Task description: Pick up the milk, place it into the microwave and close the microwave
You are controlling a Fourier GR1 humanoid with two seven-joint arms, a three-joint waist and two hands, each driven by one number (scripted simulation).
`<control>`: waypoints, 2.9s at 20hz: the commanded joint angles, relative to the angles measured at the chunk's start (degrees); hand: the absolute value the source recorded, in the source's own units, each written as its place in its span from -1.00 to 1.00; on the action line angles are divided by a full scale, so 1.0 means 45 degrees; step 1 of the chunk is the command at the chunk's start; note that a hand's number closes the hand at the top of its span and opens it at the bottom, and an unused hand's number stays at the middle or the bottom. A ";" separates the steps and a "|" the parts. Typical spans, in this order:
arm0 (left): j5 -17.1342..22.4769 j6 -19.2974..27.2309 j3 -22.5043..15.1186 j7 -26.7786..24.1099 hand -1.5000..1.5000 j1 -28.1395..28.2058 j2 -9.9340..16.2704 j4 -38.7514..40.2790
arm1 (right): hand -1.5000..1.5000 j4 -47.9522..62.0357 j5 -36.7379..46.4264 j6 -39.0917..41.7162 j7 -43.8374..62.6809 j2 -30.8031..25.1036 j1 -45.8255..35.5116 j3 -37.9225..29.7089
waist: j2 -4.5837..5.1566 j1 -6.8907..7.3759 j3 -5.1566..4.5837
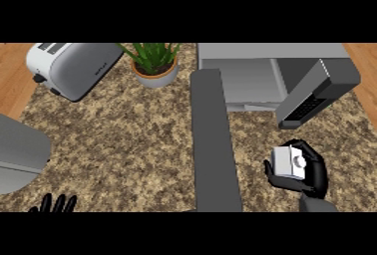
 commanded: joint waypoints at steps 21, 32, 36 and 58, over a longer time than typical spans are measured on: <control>0.1041 -0.0554 0.1284 -0.0098 -1.00 0.0557 0.0553 -0.0264 | 1.00 -0.3285 -0.1360 -0.3297 0.4428 0.0532 -0.1292 0.4350 | 0.0092 0.0318 0.0024; 0.0948 -0.0545 0.1512 0.0022 -1.00 -0.0925 0.0355 0.1112 | 1.00 0.3831 -0.2355 -0.4722 0.3091 0.0527 -0.5929 0.2708 | 0.0184 0.0484 0.0035; 0.1153 -0.0933 0.1509 -0.0045 -1.00 0.0241 0.0523 0.0219 | 1.00 0.6403 -0.2179 -0.3706 0.1912 -0.0118 -0.7073 0.1309 | 0.0215 0.0594 0.0042; 0.1241 -0.1735 0.1953 -0.0270 -1.00 -0.0656 0.1103 0.1142 | 1.00 1.0852 -0.0222 -0.7407 0.0501 -0.2063 -1.0322 0.1262 | 0.0679 0.1640 0.0082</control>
